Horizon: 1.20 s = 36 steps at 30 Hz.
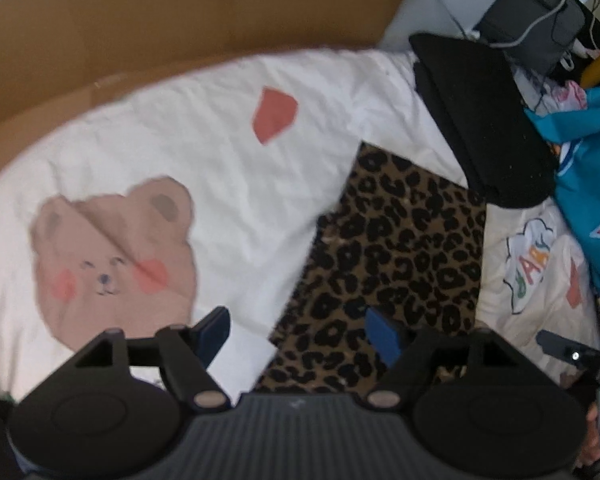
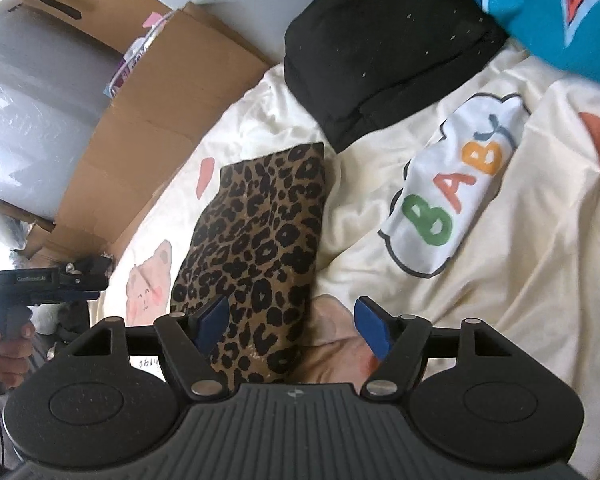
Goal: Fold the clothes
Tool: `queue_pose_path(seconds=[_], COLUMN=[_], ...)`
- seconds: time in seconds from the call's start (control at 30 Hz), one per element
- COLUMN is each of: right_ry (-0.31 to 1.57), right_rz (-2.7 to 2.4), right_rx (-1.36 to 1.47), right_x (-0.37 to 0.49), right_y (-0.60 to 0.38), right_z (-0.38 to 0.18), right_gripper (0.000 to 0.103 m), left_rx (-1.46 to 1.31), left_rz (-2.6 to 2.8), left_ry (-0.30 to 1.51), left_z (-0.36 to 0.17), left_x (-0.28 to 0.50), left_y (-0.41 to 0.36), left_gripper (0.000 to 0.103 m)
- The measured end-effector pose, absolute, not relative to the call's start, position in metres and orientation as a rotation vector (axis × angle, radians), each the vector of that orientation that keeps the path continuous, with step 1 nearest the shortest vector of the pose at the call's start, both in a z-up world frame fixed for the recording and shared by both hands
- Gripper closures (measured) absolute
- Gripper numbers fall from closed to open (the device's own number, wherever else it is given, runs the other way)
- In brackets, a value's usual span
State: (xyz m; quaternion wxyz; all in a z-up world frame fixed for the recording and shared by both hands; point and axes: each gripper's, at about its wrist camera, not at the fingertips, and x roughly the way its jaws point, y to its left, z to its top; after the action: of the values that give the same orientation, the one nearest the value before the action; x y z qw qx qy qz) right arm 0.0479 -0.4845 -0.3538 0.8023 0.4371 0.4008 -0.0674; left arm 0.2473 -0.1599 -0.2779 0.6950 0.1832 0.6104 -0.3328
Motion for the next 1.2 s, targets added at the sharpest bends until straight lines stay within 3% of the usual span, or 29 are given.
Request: queue_pose_path(seconds=[0.6, 1.2], right_ry=[0.905, 0.902], right_rz=[-0.140, -0.134], right_rx=[0.937, 1.089], right_x=[0.092, 0.125], right_y=[-0.475, -0.482], right_z=[-0.392, -0.424], right_gripper=[0.029, 0.042], left_rx=[0.407, 0.369], left_rz=[-0.877, -0.940], left_ry=[1.378, 1.434], left_z=[-0.334, -0.376], left_x=[0.255, 0.263], left_y=[-0.195, -0.204], left_gripper=[0.026, 0.023])
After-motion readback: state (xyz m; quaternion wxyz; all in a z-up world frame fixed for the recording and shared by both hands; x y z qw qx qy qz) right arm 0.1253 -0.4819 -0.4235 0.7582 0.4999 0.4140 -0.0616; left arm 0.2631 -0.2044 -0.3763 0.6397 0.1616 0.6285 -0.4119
